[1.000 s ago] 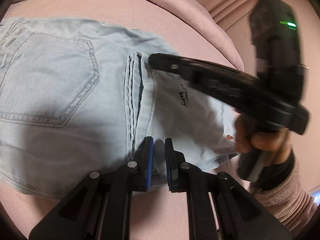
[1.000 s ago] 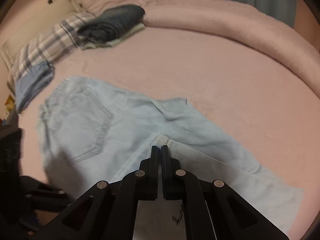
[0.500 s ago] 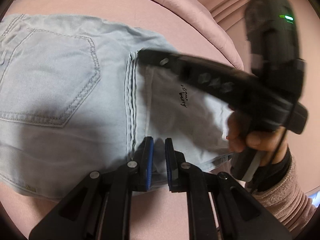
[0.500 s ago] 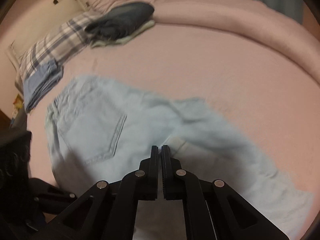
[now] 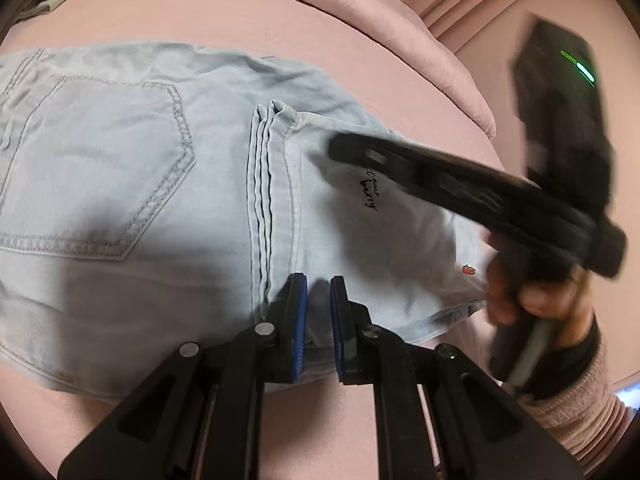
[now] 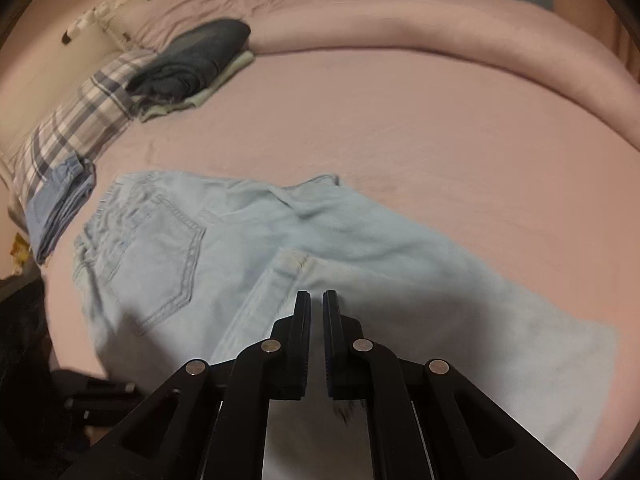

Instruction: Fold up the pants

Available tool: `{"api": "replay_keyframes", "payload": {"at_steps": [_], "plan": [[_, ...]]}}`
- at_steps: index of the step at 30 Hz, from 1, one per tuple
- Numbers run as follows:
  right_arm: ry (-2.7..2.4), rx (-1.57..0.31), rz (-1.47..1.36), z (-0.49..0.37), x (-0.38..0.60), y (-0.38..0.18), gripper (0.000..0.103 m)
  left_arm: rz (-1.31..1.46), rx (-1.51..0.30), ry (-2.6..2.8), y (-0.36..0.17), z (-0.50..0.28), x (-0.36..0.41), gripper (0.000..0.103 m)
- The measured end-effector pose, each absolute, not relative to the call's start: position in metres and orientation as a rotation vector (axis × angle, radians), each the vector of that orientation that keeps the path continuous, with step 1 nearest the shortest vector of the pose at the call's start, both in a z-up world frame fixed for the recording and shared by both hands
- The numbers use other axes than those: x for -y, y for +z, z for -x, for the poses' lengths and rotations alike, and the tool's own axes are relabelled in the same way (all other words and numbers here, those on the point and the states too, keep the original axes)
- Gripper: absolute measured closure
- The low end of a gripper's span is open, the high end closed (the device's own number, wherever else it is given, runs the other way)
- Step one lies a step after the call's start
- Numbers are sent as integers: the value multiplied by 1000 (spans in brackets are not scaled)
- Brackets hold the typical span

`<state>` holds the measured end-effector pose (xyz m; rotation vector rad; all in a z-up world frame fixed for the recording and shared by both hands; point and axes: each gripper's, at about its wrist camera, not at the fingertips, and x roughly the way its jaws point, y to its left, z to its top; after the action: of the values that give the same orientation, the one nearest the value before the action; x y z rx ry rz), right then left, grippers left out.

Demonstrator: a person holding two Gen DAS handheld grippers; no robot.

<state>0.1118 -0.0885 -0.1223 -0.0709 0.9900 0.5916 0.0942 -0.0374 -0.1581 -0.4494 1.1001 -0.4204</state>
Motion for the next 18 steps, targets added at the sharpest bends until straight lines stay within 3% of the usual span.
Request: {"api": "replay_keyframes", "payload": {"at_steps": [9, 18], "plan": [[403, -992, 101, -53, 168, -139, 99, 388, -1089, -396, -158, -93, 45, 91], [391, -973, -101, -17, 212, -133, 99, 359, -1088, -388, -159, -103, 48, 91]]}}
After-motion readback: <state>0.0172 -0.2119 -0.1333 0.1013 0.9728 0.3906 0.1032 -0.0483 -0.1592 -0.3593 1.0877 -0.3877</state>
